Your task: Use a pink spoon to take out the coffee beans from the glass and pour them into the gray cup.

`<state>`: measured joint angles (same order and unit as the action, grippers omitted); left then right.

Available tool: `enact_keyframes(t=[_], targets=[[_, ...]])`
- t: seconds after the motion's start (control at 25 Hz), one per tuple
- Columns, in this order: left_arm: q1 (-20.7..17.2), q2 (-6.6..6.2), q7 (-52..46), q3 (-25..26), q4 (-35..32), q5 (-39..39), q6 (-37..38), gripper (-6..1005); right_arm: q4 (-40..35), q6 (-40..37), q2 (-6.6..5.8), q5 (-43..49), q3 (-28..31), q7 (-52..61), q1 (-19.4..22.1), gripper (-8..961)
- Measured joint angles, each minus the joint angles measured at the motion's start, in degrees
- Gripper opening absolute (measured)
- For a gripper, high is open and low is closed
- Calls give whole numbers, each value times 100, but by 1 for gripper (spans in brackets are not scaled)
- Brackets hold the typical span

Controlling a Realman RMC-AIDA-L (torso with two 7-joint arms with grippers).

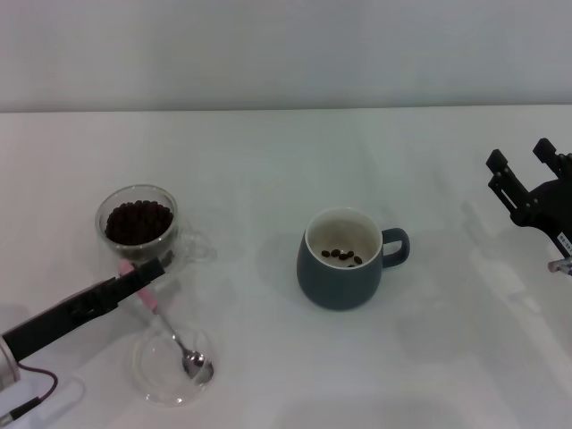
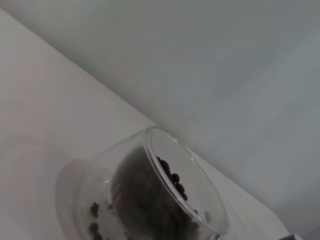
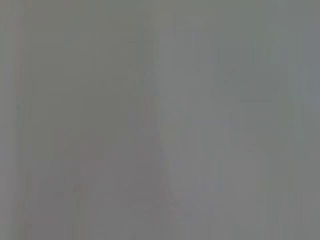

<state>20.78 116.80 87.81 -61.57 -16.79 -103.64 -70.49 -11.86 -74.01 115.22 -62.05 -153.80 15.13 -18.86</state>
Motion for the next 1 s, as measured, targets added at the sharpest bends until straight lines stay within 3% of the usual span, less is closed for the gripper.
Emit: enact_keyframes(t=[0.4,0.8,0.92,1.0], targets=[[-395,-63,365,236,0,-563,-87,790,-30,0,0,0,0,5,8,727],[-801,-130,1012,1506,-9,-581,-497,786,-52,1,0,3,0,7,5,727],[-896,-45,1958,2189,-18,-596,-607,785,-53,0,0,8,0,7,16,727],[-930,121,3032,2735,-9,-629,-655,784,-55,1,0,9,0,7,36,727]])
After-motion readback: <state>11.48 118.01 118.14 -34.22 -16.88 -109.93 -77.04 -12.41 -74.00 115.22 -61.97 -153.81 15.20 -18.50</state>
